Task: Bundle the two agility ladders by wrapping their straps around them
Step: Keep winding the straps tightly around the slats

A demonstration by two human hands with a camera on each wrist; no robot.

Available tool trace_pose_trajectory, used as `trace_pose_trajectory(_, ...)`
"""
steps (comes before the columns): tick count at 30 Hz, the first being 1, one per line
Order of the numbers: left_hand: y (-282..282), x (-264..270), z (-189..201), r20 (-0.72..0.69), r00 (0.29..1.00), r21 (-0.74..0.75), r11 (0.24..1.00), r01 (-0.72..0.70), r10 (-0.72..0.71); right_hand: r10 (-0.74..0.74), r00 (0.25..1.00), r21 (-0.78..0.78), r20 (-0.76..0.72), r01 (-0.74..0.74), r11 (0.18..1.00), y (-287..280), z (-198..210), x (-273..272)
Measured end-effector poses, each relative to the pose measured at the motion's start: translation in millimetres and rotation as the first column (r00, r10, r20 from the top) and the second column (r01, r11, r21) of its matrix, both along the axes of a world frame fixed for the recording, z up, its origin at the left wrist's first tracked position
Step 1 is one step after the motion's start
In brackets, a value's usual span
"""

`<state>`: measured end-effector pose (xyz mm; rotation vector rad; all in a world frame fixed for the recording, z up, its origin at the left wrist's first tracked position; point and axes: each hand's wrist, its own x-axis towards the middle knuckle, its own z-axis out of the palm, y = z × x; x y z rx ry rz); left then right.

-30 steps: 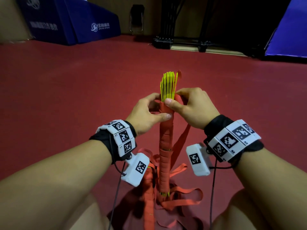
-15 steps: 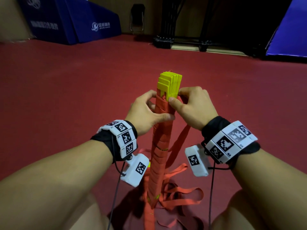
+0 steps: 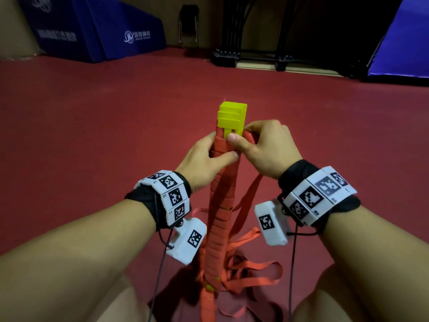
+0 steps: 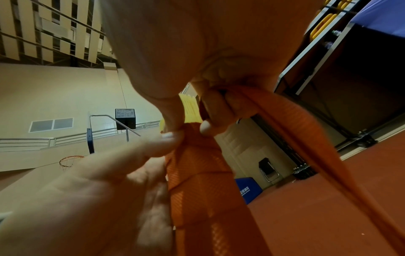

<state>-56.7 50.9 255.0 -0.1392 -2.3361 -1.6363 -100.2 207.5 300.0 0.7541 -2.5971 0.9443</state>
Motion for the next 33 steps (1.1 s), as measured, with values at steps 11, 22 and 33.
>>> trace_pose_trajectory(11,-1,-5,-8,-0.036,0.996,-0.041,0.996,-0.082,0.08,-0.04,0.999,-0.064,0.034,0.042,0.997,1,-1,-2)
trace_pose_trajectory(22,-1,4,-1,-0.069,0.97,-0.229,0.942,-0.245,0.235,0.053,0.998,-0.034,0.021,-0.053,0.998,-4,2,9)
trace_pose_trajectory(33,-4,-2,-8,0.14,0.985,-0.184,0.98,-0.072,0.099,0.049,0.999,0.222,-0.015,-0.044,0.974,-12,-5,13)
